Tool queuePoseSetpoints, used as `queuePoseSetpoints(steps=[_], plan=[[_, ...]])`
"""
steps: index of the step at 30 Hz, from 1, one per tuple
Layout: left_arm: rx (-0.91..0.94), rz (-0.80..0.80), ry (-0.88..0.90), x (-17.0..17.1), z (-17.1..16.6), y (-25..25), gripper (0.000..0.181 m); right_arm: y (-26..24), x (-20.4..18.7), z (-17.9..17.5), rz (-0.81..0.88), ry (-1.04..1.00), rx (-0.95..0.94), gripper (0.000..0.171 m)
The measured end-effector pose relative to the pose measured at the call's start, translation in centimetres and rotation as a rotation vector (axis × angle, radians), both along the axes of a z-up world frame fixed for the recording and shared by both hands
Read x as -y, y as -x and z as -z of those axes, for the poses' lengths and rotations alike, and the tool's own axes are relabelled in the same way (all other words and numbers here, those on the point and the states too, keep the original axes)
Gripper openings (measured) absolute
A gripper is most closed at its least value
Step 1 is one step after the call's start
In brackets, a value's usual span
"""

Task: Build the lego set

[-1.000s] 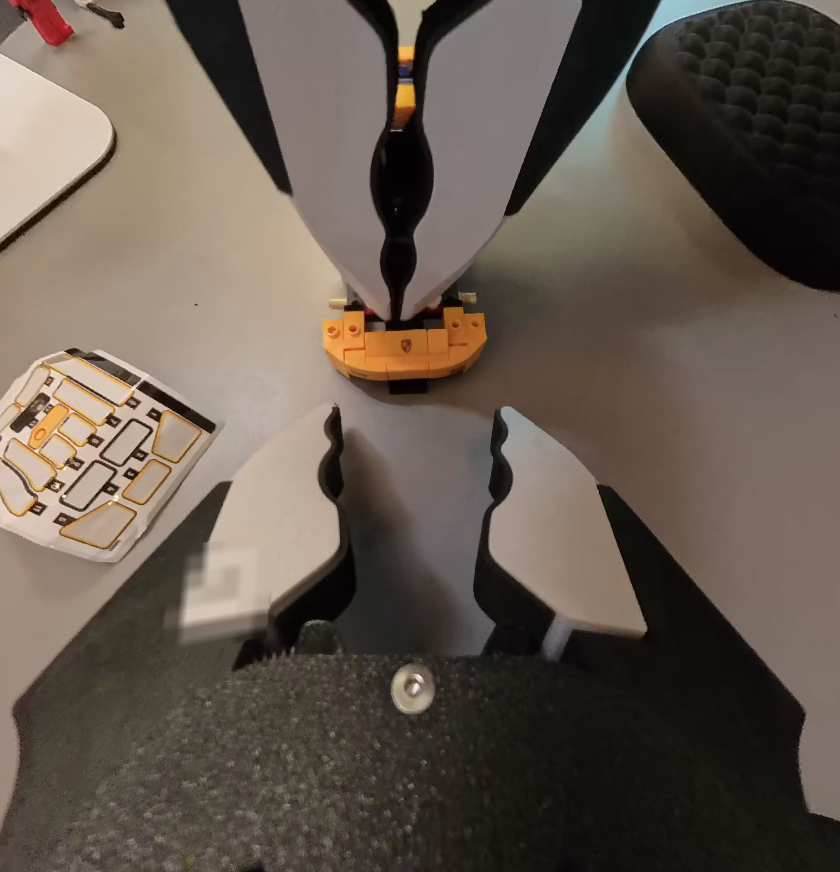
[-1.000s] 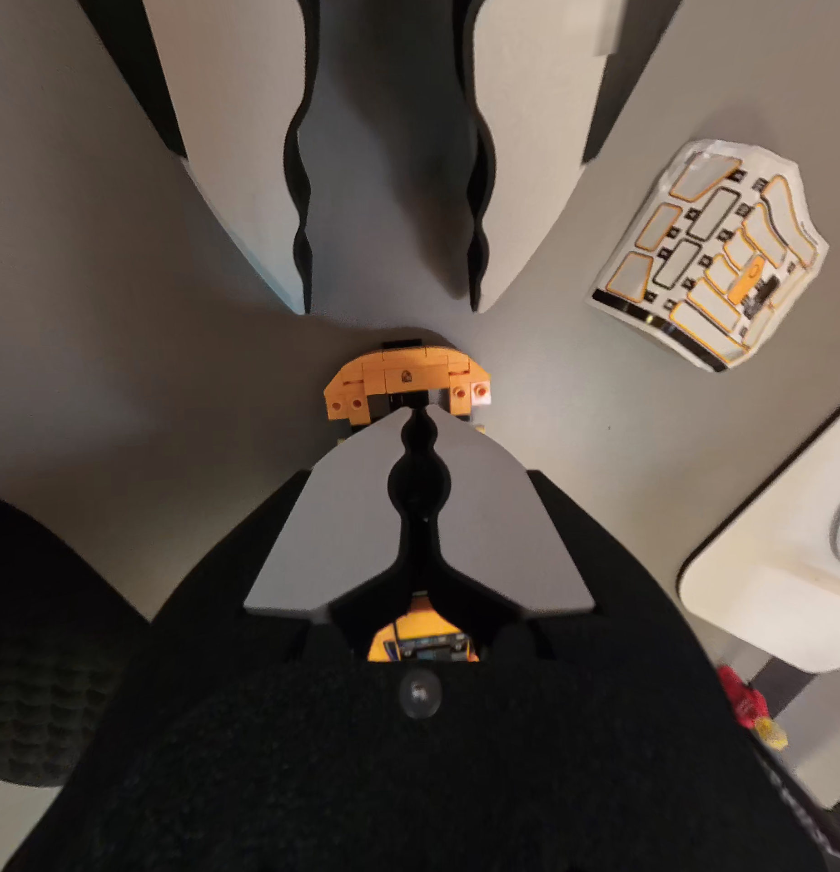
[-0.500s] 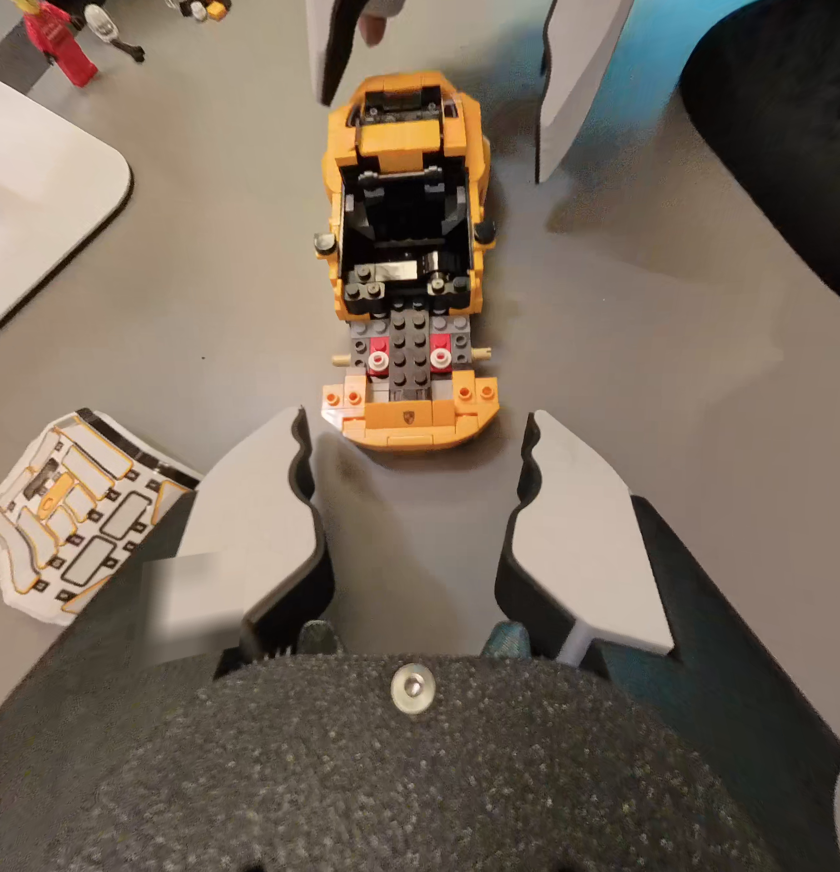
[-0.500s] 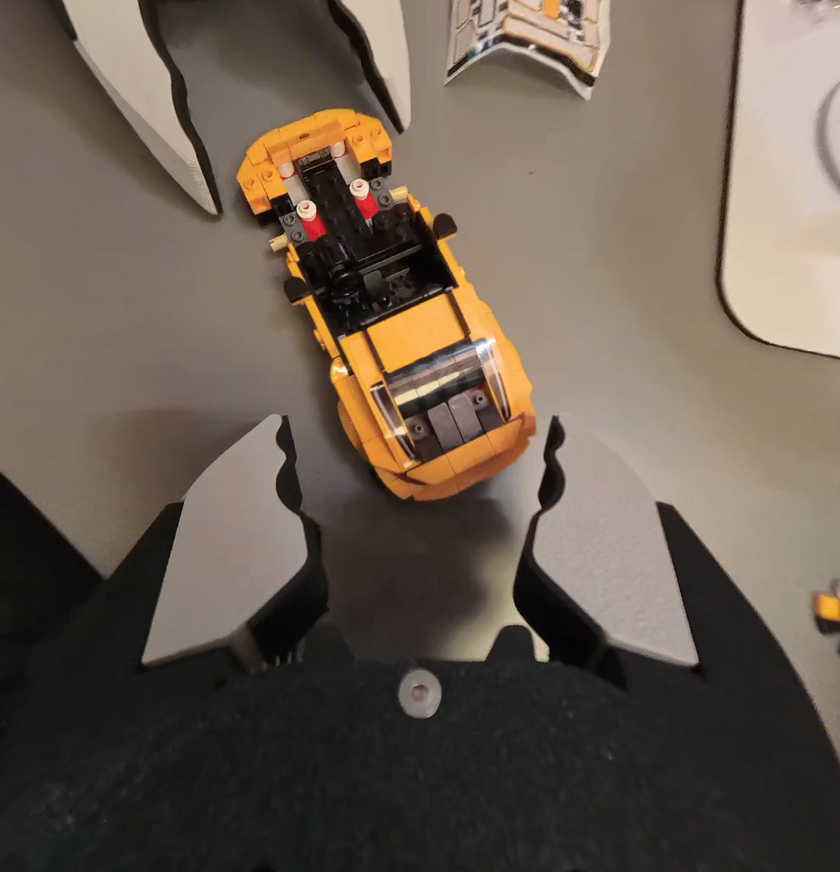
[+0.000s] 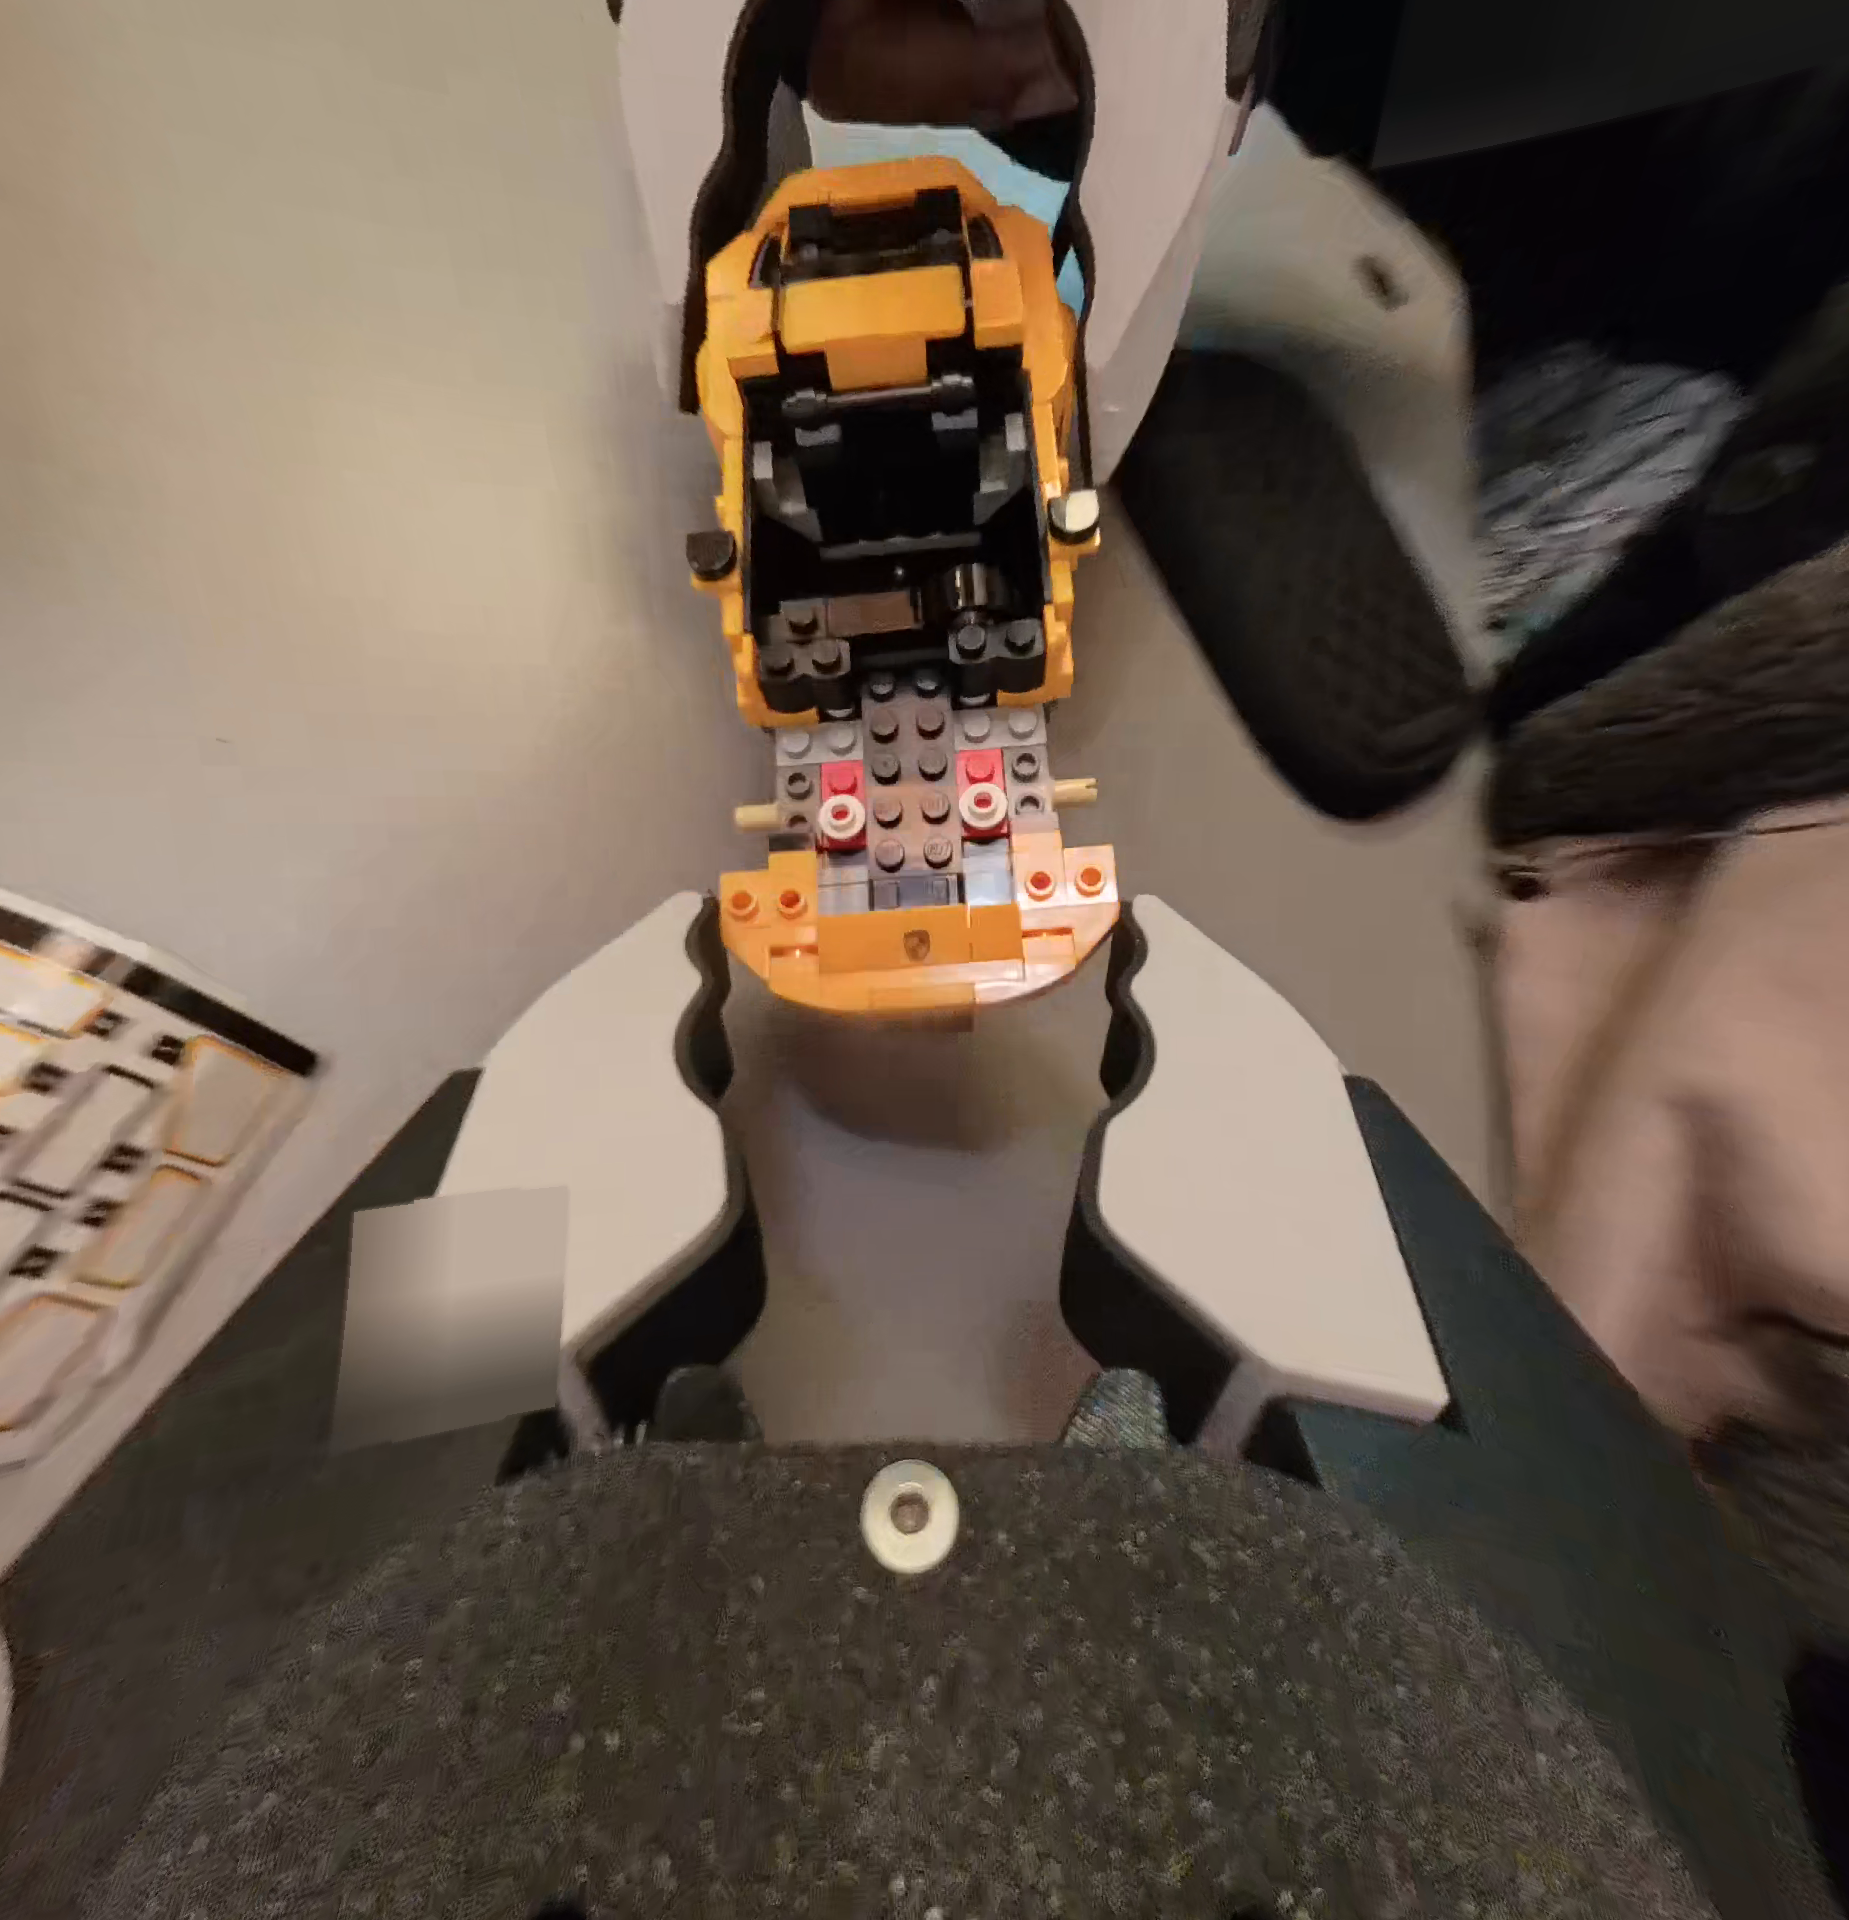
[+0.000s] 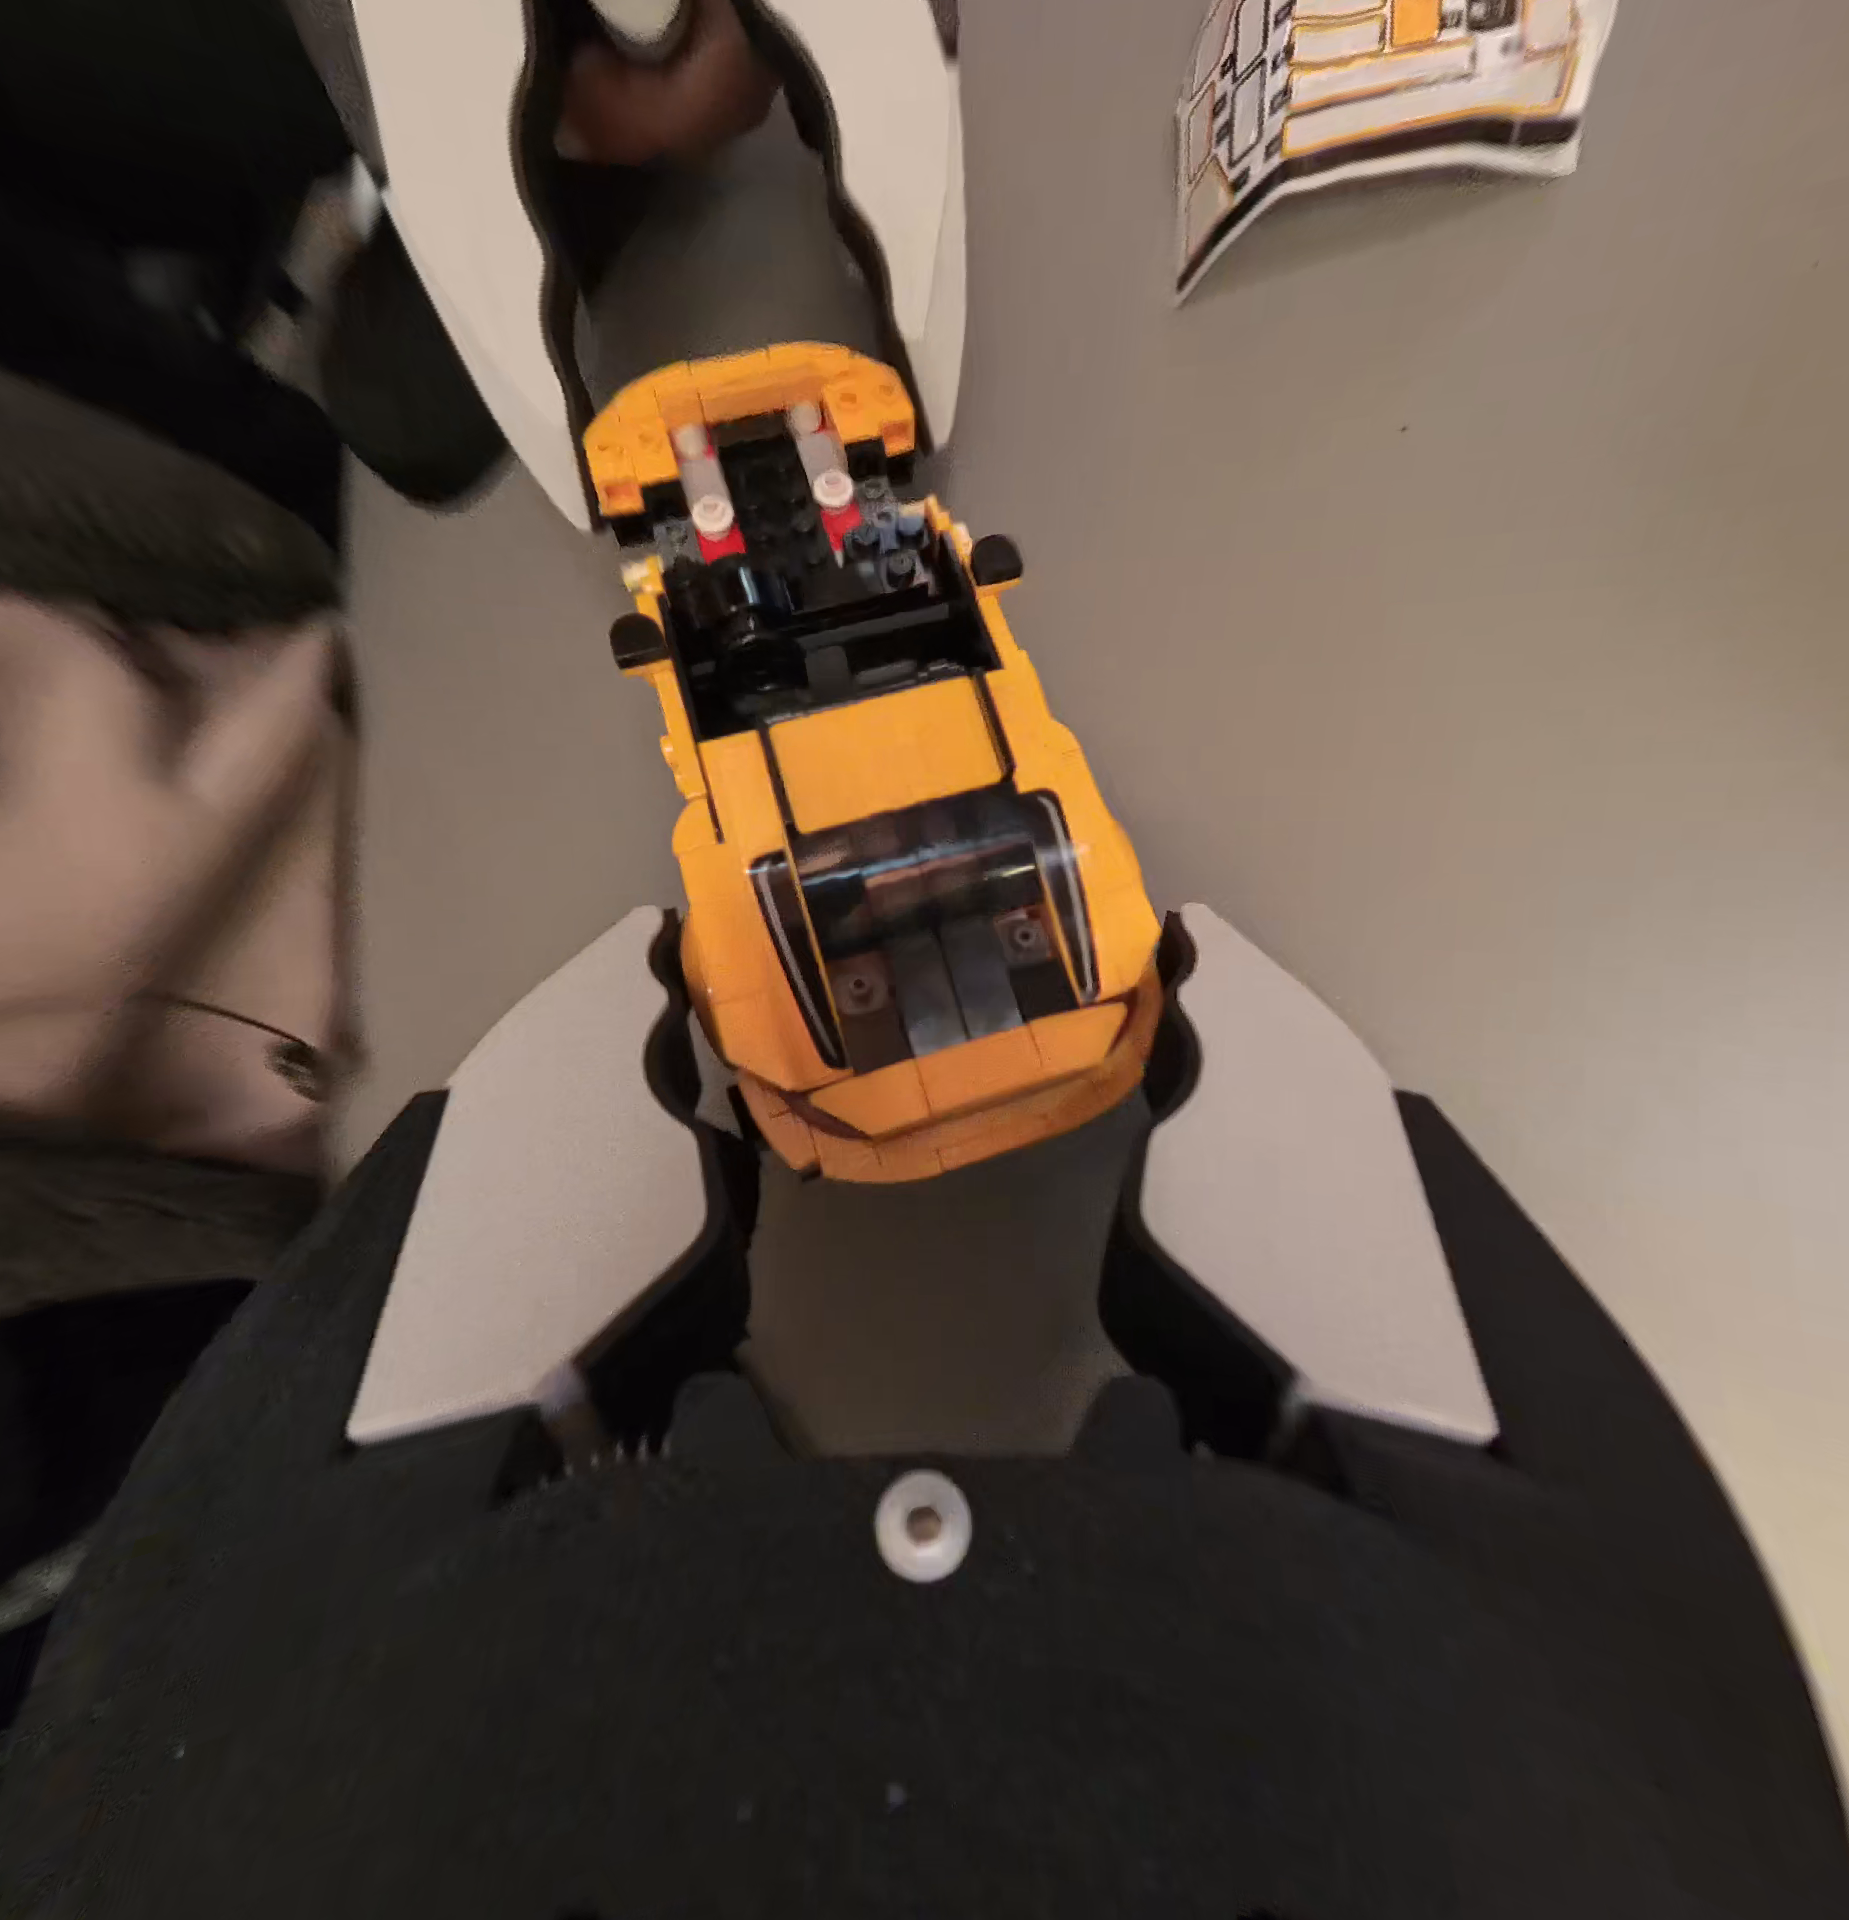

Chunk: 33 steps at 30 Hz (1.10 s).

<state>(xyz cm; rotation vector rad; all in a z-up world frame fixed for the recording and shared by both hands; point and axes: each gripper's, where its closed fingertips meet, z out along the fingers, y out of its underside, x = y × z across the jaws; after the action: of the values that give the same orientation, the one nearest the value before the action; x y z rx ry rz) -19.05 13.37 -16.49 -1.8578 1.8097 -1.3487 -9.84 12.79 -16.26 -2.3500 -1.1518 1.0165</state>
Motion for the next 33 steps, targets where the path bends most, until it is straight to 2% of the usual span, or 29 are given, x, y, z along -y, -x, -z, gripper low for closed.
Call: queuePoseSetpoints(steps=[3,6,11,22,33], plan=[[0.016,0.1,0.298,1.5,-2.2,1.4,0.071,1.7,2.0,-2.8,0.161,0.236,-0.068,0.086],[0.057,0.204,0.399,2.7,-3.4,2.6,0.071,3.0,3.9,-4.9,0.241,0.295,-0.074,0.084],[0.137,0.29,0.21,4.1,-4.7,3.0,0.071,4.0,5.1,-7.6,0.269,-0.01,-0.07,0.083],[0.189,0.414,-0.028,4.0,-6.9,4.7,0.071,6.6,6.8,-9.3,0.42,-0.362,-0.145,0.082],[0.201,0.495,-0.011,4.2,-6.2,5.0,0.07,7.4,6.8,-10.1,0.532,-0.44,-0.164,0.082]])
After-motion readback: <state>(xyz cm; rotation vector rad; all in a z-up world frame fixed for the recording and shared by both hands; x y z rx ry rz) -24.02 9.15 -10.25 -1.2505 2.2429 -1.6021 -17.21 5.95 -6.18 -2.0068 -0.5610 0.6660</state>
